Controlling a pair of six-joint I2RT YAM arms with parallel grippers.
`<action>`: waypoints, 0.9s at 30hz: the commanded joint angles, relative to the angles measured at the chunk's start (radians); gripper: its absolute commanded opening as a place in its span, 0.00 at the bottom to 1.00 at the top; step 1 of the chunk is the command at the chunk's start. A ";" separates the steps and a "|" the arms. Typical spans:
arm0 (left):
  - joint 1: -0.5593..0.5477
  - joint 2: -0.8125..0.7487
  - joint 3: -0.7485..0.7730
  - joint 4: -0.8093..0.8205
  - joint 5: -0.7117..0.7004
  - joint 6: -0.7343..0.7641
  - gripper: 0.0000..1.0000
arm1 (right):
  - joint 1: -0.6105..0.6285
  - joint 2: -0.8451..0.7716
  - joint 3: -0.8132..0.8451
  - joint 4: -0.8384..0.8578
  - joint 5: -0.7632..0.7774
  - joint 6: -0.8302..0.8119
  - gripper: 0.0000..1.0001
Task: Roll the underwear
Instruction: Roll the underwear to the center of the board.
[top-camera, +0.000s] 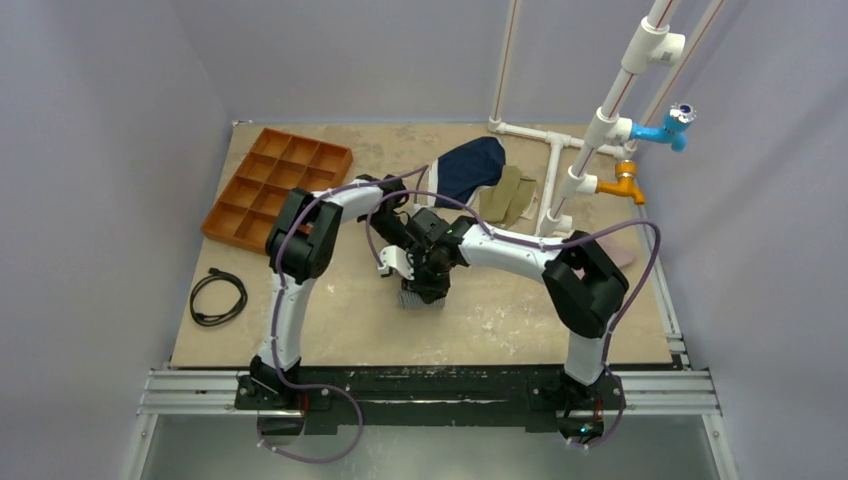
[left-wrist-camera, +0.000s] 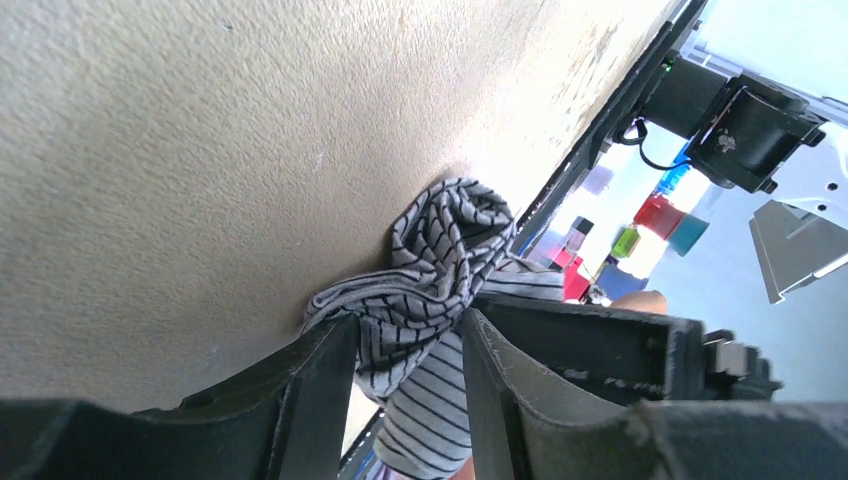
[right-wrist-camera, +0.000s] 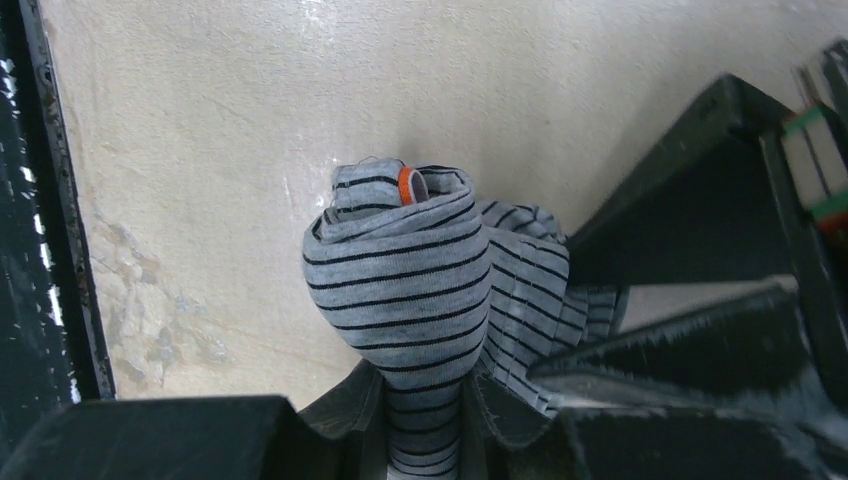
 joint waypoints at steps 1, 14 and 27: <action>-0.005 0.026 0.033 0.032 -0.034 0.005 0.42 | 0.023 0.077 0.083 -0.085 -0.026 -0.072 0.00; 0.017 -0.024 0.025 0.009 -0.112 0.035 0.42 | 0.022 0.179 0.042 -0.146 -0.119 -0.066 0.00; 0.042 -0.083 0.013 -0.006 -0.164 0.058 0.42 | 0.022 0.205 0.011 -0.202 -0.144 -0.069 0.00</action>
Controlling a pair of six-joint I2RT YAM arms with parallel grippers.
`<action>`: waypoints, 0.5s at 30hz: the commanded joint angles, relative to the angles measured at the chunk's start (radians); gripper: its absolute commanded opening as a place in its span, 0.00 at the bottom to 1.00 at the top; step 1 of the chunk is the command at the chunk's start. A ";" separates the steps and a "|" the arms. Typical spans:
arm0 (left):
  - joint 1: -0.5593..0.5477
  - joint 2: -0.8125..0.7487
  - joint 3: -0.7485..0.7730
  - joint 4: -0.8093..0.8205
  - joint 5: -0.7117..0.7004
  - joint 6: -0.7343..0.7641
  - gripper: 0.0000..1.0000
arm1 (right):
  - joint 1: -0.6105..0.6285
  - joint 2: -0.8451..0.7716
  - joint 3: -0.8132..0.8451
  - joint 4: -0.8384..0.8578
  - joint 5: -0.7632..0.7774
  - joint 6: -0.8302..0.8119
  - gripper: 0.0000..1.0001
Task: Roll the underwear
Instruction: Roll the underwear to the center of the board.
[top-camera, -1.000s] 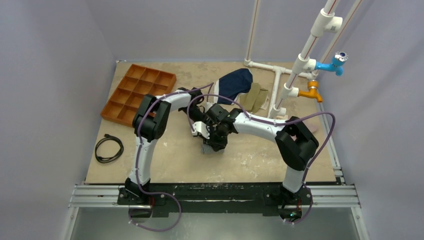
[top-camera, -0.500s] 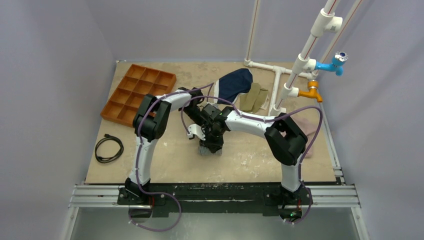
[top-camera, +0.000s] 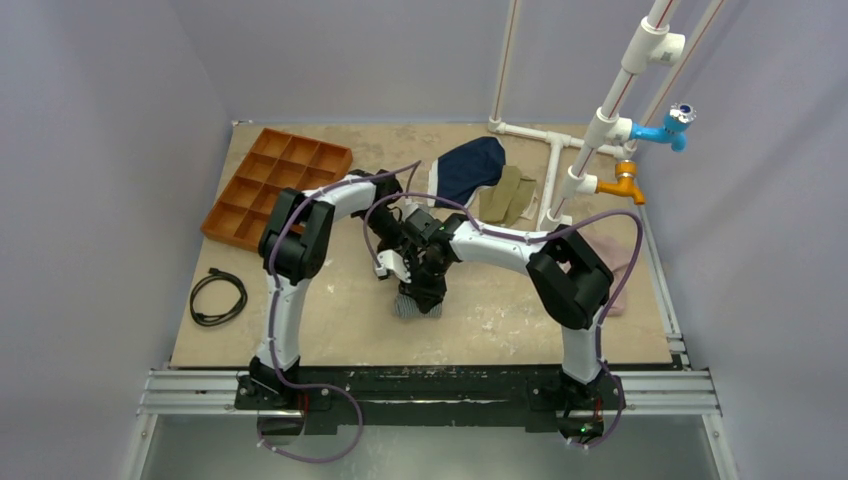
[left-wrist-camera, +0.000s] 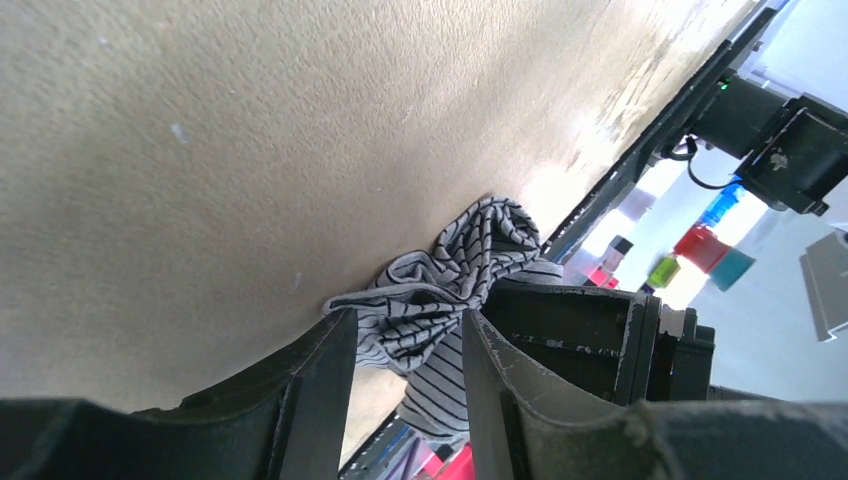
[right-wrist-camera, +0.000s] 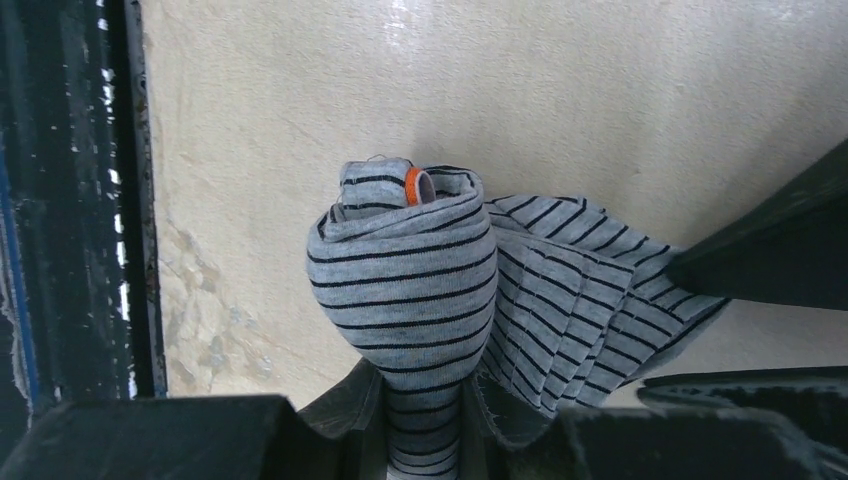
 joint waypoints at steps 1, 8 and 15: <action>0.010 -0.054 0.010 0.032 -0.058 0.044 0.42 | 0.021 0.092 -0.070 -0.114 -0.017 -0.014 0.00; 0.052 -0.093 -0.001 0.013 -0.100 0.077 0.48 | 0.006 0.129 -0.079 -0.087 -0.012 0.002 0.00; 0.099 -0.170 -0.013 -0.031 -0.239 0.171 0.52 | -0.020 0.160 -0.077 -0.093 -0.010 0.020 0.00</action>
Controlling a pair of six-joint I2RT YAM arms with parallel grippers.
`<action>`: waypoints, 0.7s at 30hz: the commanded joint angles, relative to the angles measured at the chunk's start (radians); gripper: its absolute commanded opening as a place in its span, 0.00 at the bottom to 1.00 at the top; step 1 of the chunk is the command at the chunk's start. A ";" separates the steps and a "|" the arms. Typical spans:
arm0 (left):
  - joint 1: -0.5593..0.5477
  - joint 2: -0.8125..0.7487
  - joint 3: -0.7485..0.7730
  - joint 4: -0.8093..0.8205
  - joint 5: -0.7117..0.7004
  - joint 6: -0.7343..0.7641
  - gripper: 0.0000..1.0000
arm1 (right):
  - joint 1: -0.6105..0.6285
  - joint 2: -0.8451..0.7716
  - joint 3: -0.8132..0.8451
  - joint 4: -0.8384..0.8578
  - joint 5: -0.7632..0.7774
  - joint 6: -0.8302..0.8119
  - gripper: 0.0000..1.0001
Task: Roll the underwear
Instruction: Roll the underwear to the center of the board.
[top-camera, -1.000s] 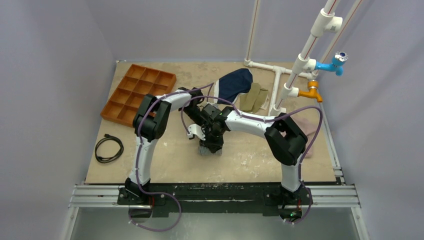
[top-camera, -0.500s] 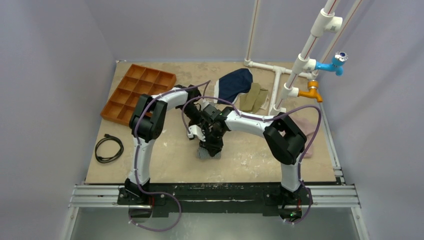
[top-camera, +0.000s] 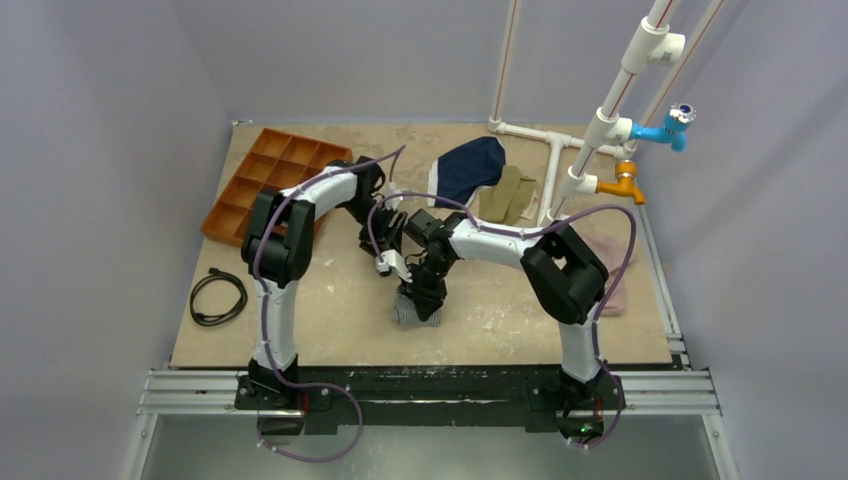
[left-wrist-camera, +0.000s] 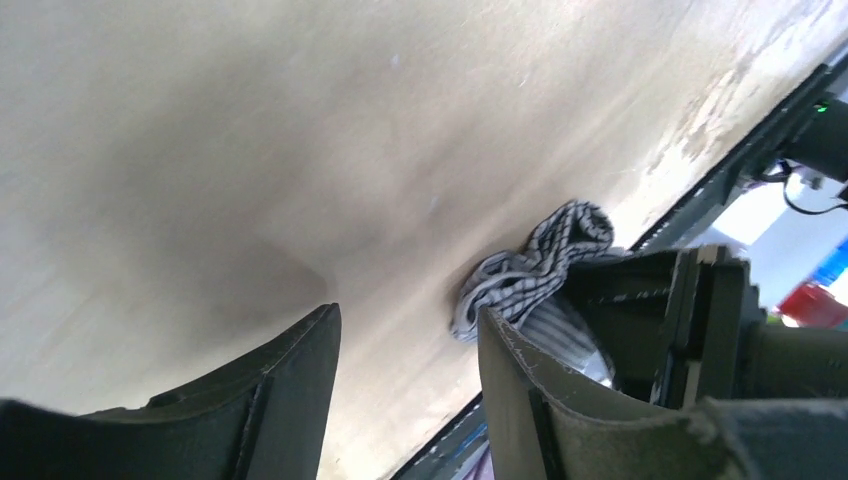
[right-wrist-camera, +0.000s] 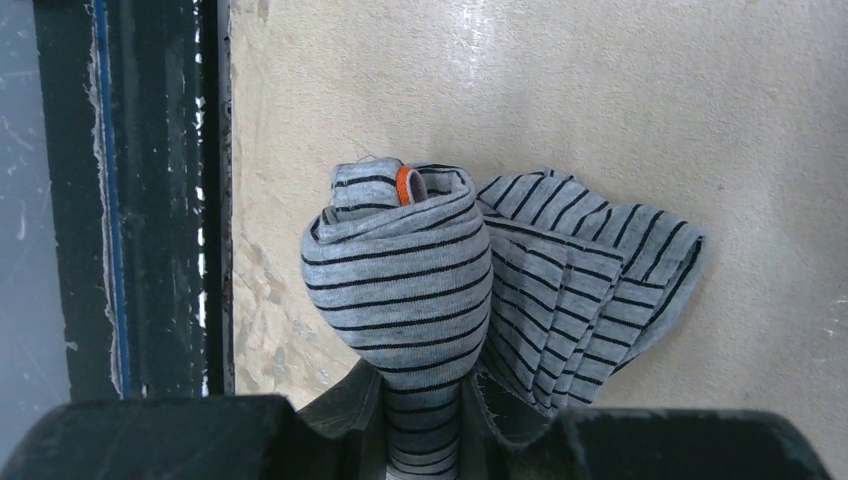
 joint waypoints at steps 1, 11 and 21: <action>0.034 -0.104 -0.014 -0.029 -0.117 0.081 0.52 | -0.001 0.123 -0.074 -0.062 0.122 0.001 0.00; 0.084 -0.240 -0.124 0.012 -0.308 0.123 0.53 | -0.021 0.184 -0.058 -0.071 0.123 0.008 0.00; 0.184 -0.394 -0.271 0.049 -0.306 0.148 0.54 | -0.071 0.295 0.075 -0.179 0.078 -0.040 0.00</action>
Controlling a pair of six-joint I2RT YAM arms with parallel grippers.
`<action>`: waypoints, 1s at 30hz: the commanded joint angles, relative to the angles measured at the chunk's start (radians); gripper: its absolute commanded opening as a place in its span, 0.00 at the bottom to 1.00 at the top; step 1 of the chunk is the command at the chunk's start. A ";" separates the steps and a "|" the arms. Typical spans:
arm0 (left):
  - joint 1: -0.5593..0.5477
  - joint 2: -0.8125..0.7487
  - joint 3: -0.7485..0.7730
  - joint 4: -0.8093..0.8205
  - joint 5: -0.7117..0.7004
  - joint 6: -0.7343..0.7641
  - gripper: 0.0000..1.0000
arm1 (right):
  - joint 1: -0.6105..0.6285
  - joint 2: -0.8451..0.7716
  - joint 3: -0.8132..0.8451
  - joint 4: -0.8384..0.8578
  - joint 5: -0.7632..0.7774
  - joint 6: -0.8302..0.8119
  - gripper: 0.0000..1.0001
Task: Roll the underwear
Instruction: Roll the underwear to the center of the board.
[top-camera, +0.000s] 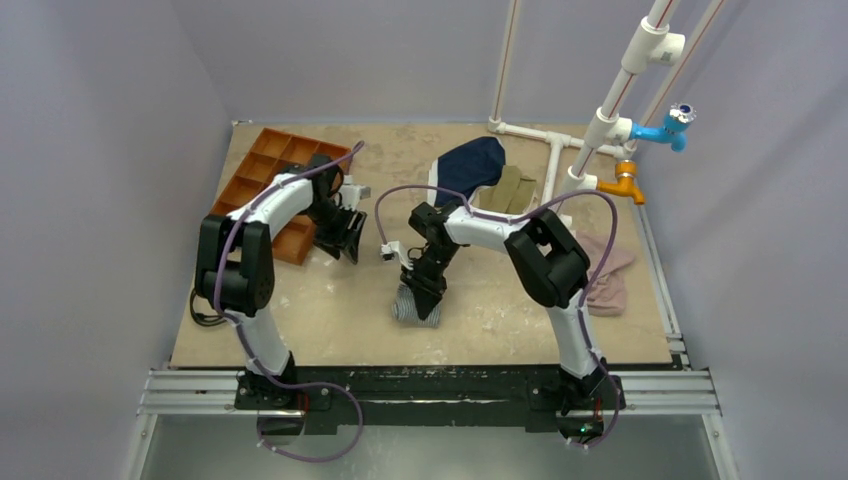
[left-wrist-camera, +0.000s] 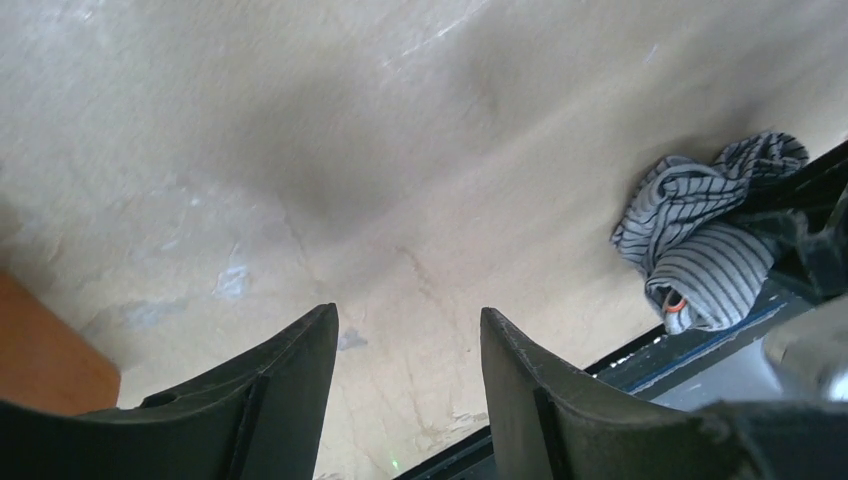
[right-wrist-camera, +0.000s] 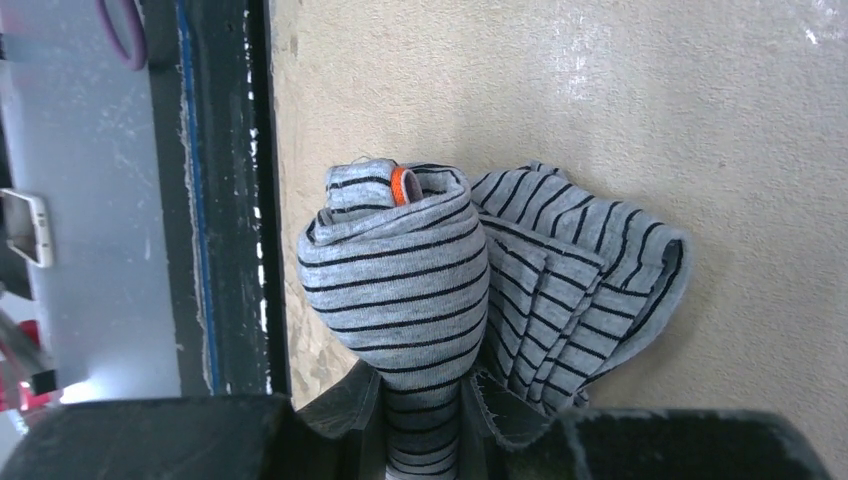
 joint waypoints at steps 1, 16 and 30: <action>0.047 -0.119 -0.074 0.040 -0.010 0.035 0.54 | 0.003 0.172 -0.018 -0.064 0.235 -0.079 0.00; 0.018 -0.654 -0.370 0.138 0.059 0.195 0.55 | -0.039 0.398 0.253 -0.274 0.158 -0.141 0.00; -0.382 -0.757 -0.478 0.356 0.106 0.372 0.68 | -0.057 0.485 0.337 -0.313 0.175 -0.115 0.00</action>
